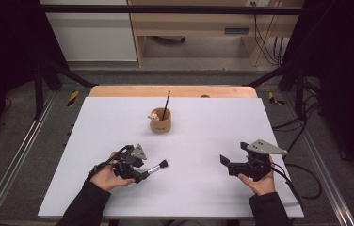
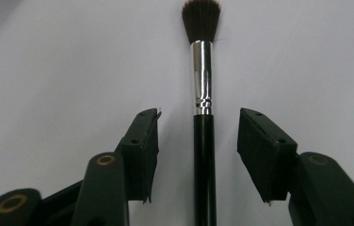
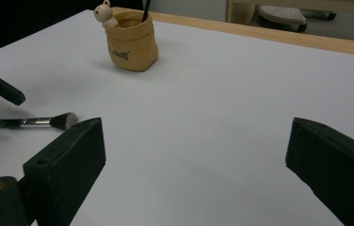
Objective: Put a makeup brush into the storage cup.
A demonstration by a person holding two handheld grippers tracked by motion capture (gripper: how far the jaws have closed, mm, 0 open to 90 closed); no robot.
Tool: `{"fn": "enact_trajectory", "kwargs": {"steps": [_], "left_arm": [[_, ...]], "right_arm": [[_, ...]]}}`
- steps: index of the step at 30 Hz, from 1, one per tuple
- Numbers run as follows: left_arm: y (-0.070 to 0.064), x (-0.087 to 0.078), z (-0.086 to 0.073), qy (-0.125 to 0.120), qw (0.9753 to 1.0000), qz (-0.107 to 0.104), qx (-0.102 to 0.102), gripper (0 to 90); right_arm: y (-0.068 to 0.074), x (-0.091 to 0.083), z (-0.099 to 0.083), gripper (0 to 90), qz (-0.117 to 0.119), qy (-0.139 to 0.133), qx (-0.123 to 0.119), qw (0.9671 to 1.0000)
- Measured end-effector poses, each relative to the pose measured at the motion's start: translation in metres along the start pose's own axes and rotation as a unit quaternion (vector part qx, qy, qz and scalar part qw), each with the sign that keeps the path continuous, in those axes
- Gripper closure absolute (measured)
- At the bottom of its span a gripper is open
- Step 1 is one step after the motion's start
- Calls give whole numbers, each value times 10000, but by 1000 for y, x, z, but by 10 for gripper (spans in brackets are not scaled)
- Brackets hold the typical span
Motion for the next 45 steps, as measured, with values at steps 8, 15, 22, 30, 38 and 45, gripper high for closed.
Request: {"fn": "enact_trajectory", "kwargs": {"steps": [8, 15, 22, 30, 38, 45], "left_arm": [[-1, 6, 1, 266, 9996, -112, 6, 494], [-1, 13, -1, 443, 9989, -130, 8, 567], [-3, 18, -1, 493, 9986, -195, -36, 619], [-3, 21, 2, 524, 9985, -168, 17, 644], [-6, 23, 5, 649, 9978, -114, 79, 668], [-9, 24, 6, 764, 9970, -107, 66, 729]], "right_arm": [[0, 0, 1, 61, 4, -10, 7, 10000], [1, 0, 1, 61, 21, 4, -3, 10000], [2, 0, 0, 61, 35, 18, -3, 10000], [2, 1, -1, 61, 46, 38, -30, 10000], [2, 1, 0, 61, 39, 32, -17, 10000], [2, 1, 0, 61, 50, 38, -30, 10000]]}}
Point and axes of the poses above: each handheld gripper's, and its own axes: x roughly forward along the jaws, z roughly out of its top, y roughly to its left, the point moved 9 cm from there along x, roughly forward along the jaws, and after that the axes turned 14 degrees about -y, right-handed, at the moved point
